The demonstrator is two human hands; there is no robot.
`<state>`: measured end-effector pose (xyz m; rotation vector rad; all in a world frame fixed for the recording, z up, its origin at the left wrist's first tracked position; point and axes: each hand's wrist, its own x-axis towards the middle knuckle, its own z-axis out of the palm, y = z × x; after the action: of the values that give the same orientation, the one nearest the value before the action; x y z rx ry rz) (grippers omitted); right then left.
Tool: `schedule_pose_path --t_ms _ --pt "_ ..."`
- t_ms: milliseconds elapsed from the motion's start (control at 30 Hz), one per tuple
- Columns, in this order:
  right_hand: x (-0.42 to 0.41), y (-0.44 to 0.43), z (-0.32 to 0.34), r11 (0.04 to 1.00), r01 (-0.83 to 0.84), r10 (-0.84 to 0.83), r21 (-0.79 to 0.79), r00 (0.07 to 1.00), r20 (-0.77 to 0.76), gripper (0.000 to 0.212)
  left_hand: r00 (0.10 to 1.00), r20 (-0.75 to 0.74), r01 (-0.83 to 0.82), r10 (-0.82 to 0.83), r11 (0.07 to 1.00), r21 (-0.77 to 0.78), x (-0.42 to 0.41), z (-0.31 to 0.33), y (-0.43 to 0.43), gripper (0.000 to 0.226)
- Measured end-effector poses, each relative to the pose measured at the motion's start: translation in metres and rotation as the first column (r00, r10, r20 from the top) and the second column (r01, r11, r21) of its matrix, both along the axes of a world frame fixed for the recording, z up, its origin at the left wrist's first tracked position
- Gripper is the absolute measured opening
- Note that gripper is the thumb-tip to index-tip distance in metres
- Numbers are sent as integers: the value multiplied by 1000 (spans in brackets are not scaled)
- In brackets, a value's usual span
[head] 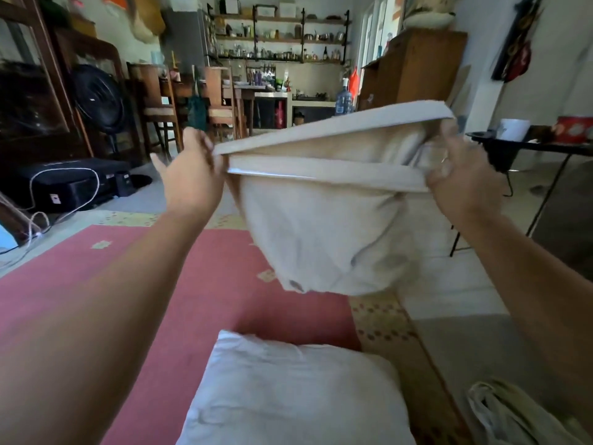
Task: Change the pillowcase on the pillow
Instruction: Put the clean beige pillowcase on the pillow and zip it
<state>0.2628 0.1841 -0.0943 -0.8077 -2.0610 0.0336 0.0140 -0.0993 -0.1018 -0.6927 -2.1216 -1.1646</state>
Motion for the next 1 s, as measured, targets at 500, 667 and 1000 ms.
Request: schedule_pose_path --t_ms 500,667,1000 --pt "23 -19 -317 770 -35 394 -637 811 432 40 631 743 345 224 776 -528 -22 -280 -10 97" --pt "5 -11 -343 664 -91 348 -742 916 199 64 909 400 268 121 566 -780 56 -288 37 78" --pt "-15 20 -381 581 -238 284 -778 956 -81 100 917 275 393 -288 543 -742 173 -334 82 28"
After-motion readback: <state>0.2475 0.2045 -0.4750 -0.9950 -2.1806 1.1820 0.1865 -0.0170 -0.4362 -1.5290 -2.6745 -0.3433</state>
